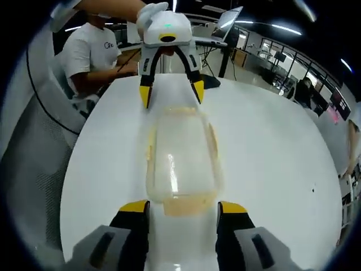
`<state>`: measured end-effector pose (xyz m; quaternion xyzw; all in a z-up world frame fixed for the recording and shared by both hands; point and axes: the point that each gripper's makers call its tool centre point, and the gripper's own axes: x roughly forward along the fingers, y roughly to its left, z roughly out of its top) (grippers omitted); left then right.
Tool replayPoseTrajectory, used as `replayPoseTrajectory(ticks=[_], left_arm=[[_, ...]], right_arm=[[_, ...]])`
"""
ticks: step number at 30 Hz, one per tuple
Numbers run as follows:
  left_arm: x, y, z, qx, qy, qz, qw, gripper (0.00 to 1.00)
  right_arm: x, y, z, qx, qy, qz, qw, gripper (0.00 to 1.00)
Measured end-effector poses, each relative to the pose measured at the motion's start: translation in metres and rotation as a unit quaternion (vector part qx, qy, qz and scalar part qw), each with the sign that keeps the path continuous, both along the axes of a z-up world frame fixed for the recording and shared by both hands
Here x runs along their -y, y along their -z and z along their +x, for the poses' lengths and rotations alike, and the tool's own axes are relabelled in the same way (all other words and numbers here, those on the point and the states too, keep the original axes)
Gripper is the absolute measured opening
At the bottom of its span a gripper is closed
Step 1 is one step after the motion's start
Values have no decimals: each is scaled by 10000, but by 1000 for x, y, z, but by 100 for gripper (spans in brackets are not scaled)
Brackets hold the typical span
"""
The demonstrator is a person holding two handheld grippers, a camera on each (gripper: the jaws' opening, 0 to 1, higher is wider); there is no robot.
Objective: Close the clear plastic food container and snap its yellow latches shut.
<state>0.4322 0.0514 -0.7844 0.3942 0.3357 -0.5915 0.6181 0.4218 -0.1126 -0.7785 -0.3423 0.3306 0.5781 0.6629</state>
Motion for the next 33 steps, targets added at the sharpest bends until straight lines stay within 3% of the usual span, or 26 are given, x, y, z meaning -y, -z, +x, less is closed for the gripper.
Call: replayPoseTrajectory(ticks=[13,23,33], left_arm=[[-6,11,3,-77,173,195,9996,53],[1,12,4,-163,232,100,9995,39],[1,14,1,-289,100,146,9994,38]], right_arm=[[1,12,9,-101,-54,-305,9995,40],[2,22,8,-175,-151,-450,9987,39],[-2,26,5,-361,-320,-507,9975,37]])
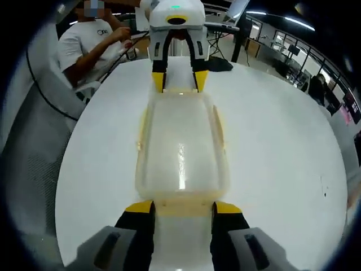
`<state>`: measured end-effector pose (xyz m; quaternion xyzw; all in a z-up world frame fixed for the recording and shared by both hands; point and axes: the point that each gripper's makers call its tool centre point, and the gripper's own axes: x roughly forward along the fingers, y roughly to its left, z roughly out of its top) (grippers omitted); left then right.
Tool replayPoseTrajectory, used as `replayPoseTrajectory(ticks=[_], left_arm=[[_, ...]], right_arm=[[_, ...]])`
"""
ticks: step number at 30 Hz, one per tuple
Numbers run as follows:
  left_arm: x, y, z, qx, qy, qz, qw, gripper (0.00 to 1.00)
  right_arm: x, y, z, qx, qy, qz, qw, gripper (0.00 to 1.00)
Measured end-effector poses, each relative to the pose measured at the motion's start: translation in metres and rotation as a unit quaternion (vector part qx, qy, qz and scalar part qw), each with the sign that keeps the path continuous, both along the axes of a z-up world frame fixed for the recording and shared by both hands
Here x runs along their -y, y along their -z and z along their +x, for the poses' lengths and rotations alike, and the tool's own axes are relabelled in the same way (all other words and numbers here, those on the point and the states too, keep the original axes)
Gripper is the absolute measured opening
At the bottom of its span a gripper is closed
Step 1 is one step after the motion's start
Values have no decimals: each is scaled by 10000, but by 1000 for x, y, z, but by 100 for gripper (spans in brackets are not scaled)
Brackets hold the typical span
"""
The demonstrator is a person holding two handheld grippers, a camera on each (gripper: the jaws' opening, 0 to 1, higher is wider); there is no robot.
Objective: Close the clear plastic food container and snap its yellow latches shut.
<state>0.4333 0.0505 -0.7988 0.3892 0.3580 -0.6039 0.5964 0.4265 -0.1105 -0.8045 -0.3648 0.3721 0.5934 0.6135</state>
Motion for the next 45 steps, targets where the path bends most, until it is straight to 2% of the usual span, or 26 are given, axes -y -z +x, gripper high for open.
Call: replayPoseTrajectory(ticks=[6,12,18,23,25,29,37,41,45], left_arm=[[1,1,0,-42,-5,102,9999,38],[2,1,0,-62,-67,107,9999,39],[1,-1,0,-74,-147,-28,9999,37],[2,-3,-4,4,-146,69,9999,37],[3,-9,-12,-129,-128,34,9998,37],[3,-20,-14,-45,-134,-17,9999,37],[5,-52,-23,-89,-159,-50,9998,36],[6,-66,-22,3,-112,28,9999,36],[10,-80,-26,-22,-133,3,9999,36]], right_arm=[[-1,1,-1,6,-194,-442,9988,38],[0,0,-2,18,-206,-452,9988,37],[1,-1,-2,34,-189,-377,9991,36],[1,-3,-5,46,-177,-294,9994,36],[2,-5,-12,-18,-247,-292,9993,36],[3,-17,-14,5,-231,-234,9995,36],[4,-43,-22,6,-311,-225,9993,36],[5,-61,-23,5,-256,-97,9996,36],[11,-79,-24,-28,-287,-48,9996,36]])
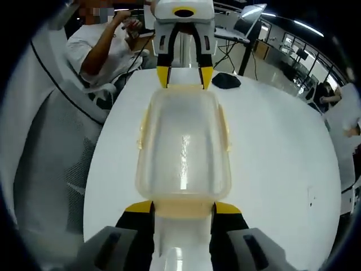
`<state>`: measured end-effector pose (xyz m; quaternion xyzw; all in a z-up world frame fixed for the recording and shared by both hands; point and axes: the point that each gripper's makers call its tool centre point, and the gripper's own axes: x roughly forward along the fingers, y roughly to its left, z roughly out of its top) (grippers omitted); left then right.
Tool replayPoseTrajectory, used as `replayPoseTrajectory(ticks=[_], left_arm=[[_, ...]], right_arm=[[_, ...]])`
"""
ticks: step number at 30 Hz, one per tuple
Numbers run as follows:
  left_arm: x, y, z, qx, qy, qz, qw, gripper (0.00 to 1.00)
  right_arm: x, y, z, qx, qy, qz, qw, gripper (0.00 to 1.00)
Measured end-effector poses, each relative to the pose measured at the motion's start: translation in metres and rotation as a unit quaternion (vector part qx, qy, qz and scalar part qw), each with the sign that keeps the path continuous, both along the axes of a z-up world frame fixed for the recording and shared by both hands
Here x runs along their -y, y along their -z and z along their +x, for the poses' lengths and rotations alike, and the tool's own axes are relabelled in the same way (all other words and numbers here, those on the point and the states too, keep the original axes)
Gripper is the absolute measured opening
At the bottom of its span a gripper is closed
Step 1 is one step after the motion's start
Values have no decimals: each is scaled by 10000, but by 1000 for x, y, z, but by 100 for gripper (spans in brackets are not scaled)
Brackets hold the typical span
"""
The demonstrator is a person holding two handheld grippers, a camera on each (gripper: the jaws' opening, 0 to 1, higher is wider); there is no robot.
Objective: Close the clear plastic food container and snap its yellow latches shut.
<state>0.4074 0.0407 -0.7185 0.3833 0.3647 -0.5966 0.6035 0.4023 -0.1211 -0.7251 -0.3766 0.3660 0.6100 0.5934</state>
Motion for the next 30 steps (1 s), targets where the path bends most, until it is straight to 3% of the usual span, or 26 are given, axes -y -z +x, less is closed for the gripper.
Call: replayPoseTrajectory(ticks=[7,14,30], left_arm=[[17,-25,-9,-7,-79,-44,10000,36],[48,-41,-9,131,-55,-8,9999,36],[132,-48,-5,209,94,17,9997,36]], right_arm=[[16,-24,-7,54,-93,78,9999,36],[49,-41,-9,186,-61,139,9997,36],[130,-49,-10,221,42,62,9997,36]])
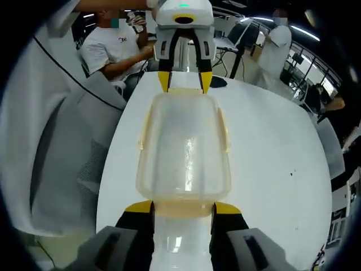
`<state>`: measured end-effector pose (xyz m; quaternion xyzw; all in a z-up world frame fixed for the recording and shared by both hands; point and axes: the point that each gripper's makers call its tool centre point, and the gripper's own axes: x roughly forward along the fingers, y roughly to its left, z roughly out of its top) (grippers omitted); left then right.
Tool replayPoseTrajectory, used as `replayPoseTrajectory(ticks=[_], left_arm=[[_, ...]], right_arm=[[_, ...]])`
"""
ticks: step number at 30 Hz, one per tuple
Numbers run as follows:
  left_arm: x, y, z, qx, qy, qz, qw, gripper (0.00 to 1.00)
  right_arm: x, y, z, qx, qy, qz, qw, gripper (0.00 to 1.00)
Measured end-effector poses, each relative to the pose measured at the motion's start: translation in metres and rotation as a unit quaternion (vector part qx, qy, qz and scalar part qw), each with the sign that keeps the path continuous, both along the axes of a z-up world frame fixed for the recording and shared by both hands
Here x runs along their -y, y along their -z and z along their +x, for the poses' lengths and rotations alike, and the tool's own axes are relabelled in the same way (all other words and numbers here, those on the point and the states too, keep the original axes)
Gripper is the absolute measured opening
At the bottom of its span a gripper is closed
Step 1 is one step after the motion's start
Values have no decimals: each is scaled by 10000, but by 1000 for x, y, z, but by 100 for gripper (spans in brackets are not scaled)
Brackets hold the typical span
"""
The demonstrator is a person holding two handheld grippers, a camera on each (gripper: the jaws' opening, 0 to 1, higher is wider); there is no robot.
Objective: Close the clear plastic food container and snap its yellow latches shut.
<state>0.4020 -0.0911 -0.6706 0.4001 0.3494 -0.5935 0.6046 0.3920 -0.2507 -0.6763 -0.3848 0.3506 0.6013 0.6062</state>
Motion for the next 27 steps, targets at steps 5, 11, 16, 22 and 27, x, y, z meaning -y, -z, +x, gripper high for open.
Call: replayPoseTrajectory(ticks=[5,11,16,22,27], left_arm=[[24,2,4,10,69,-20,10000,36],[48,9,7,16,155,6,9999,36],[64,16,11,31,226,62,9997,36],[86,27,16,38,362,107,9993,36],[95,37,20,101,429,95,9990,36]], right_arm=[[24,3,3,7,62,-24,10000,36],[48,9,3,-24,128,-19,9999,36],[64,12,5,0,198,-20,9998,36],[84,23,6,-47,316,-49,9995,36],[95,32,8,-26,364,-119,9993,36]])
